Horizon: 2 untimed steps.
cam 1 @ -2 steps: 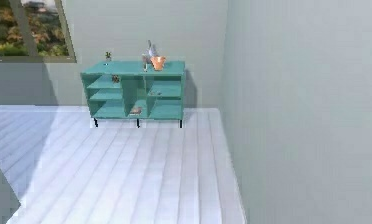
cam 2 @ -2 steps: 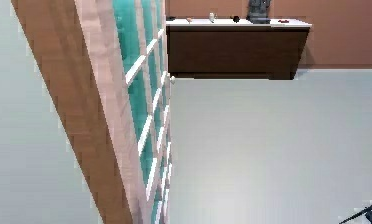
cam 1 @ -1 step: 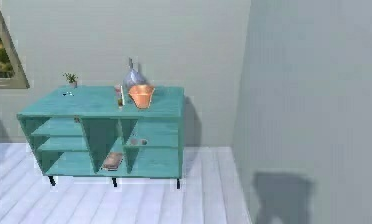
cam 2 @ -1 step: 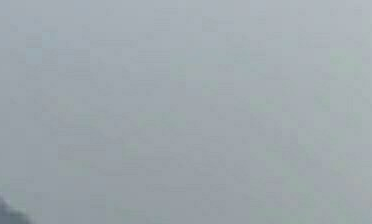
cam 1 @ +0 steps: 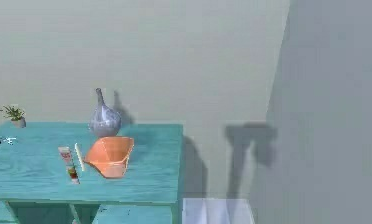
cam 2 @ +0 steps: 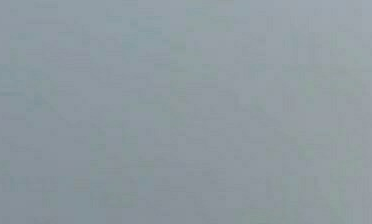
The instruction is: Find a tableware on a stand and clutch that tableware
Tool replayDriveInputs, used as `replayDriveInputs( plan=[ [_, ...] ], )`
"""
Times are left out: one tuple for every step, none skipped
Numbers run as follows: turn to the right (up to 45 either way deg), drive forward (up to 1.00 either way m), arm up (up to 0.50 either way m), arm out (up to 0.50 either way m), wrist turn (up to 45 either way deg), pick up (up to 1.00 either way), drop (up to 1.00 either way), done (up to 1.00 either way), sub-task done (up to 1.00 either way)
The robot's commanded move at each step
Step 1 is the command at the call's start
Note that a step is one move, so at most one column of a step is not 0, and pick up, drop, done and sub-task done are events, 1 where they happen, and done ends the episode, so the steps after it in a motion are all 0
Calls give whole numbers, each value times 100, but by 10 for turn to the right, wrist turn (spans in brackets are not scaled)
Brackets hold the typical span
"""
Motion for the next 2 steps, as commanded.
replayDriveInputs(
  plan=[
    [-450,0,0,0,0,0,0,0,0],
    [-420,0,0,0,0,0,0,0,0]
  ],
)
